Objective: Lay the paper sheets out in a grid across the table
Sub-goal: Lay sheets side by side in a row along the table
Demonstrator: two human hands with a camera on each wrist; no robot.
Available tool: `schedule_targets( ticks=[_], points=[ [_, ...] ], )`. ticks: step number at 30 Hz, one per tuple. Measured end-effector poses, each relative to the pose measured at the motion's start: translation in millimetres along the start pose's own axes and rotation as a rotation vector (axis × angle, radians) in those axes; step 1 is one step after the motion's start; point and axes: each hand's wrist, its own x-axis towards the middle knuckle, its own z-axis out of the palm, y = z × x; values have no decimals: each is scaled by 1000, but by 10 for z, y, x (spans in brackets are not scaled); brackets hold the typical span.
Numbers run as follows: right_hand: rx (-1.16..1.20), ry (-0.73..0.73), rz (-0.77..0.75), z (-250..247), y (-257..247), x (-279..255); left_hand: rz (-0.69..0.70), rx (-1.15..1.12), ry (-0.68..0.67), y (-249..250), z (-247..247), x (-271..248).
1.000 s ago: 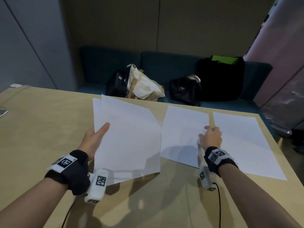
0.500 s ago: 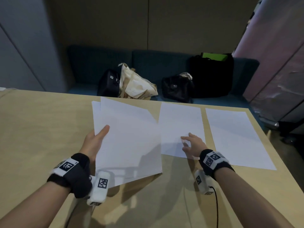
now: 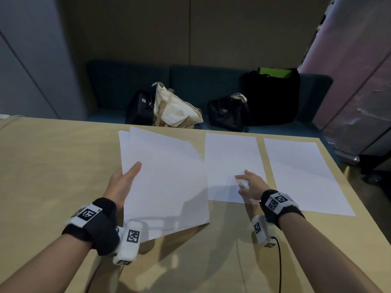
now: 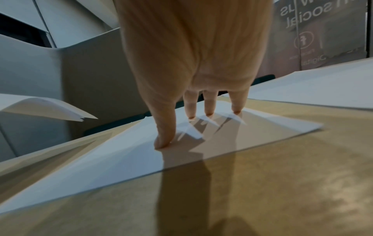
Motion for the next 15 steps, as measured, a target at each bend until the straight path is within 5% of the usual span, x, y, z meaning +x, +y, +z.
schedule_targets(
  ticks=[15],
  points=[
    [14,21,14,-27,-22,-85,6,3,-21,-13,40,-30]
  ],
)
